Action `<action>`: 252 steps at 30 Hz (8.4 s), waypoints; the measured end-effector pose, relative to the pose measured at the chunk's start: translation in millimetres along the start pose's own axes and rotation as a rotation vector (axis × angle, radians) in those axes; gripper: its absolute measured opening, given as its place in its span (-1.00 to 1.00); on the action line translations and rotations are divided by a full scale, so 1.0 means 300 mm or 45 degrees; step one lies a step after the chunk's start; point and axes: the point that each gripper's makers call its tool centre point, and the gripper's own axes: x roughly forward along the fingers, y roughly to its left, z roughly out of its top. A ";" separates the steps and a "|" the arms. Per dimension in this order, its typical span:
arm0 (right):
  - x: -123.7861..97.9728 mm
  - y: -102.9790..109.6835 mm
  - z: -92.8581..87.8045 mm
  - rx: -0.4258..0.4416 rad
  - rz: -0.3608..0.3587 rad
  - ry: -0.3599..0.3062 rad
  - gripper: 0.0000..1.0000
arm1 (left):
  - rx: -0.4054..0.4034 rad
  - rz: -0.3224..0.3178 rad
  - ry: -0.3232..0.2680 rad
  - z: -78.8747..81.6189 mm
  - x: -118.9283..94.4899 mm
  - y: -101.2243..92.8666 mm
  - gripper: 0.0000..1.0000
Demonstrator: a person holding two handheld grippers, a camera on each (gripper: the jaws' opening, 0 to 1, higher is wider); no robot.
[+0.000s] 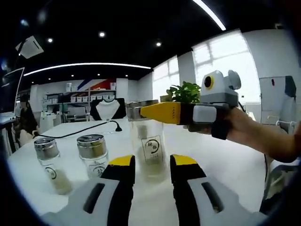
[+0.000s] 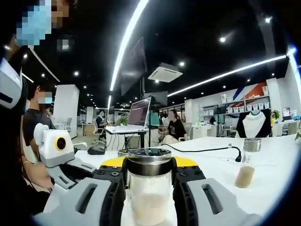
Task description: Rotate the seasoning bottle until the label or dispensing opening points toward the visible target arrow and the bottle remains upright within the marked orientation range
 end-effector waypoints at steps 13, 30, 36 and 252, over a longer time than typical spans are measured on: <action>0.039 0.015 -0.027 0.006 0.066 0.017 -0.31 | 0.015 0.016 0.020 -0.007 -0.026 0.037 -0.37; 0.010 -0.032 -0.054 0.016 0.209 0.056 -0.30 | 0.036 0.014 0.077 -0.042 -0.029 0.039 -0.29; 0.014 -0.033 -0.055 0.007 0.232 0.067 -0.30 | 0.044 0.009 0.074 -0.032 -0.027 0.032 -0.29; 0.029 -0.860 -0.039 -0.065 -0.647 0.130 -0.27 | -0.067 -0.140 0.043 0.110 -0.129 0.125 0.79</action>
